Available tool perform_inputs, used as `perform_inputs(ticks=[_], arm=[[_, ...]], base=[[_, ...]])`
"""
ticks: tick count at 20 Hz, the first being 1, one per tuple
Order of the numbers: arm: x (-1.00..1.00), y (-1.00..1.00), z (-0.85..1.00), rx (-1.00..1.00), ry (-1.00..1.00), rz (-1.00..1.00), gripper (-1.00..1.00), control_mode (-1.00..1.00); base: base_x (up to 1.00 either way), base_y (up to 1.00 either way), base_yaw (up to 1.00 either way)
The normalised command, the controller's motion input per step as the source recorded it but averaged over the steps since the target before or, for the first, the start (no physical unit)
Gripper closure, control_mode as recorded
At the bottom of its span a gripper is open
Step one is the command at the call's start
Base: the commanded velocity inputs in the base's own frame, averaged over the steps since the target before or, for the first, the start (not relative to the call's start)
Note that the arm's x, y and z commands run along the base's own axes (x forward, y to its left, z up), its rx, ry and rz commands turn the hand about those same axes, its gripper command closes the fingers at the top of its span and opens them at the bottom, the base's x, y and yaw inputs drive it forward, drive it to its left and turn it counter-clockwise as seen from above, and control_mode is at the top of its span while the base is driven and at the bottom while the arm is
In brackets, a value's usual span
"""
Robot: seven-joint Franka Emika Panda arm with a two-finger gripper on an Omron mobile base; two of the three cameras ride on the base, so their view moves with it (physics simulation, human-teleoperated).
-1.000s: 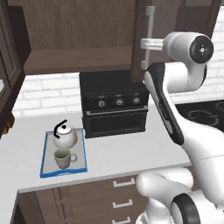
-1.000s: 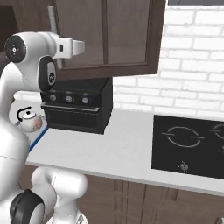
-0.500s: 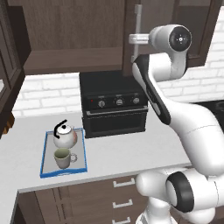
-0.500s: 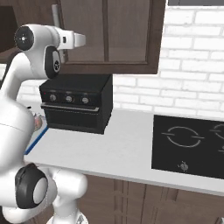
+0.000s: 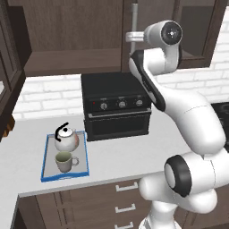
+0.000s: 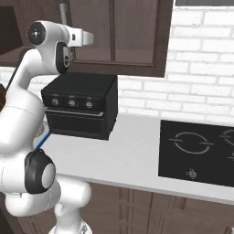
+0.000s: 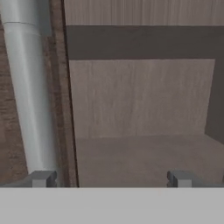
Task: Pick the kettle from the counter and place it on the tray. Then pick the mug from the cabinet and place it on the tray. Then close the cabinet doors.
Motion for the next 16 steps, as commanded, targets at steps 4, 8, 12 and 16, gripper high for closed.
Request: perform_inputs(ticks=[4, 8, 12, 16], arm=[[0.43, -0.04, -0.24, -0.02, 0.01, 0.00, -1.00, -1.00], [0.42, -0.01, -0.22, -0.03, 0.01, 0.00, -1.00, -1.00], [0.23, 0.00, -0.27, -0.04, 0.00, 0.00, -1.00, -1.00], [0.06, 0.02, -0.22, -0.04, 0.00, 0.00, -1.00, -1.00]], base=[[0.00, 0.00, 0.00], [0.00, 0.00, 0.00], [0.00, 0.00, 0.00], [0.00, 0.00, 0.00]])
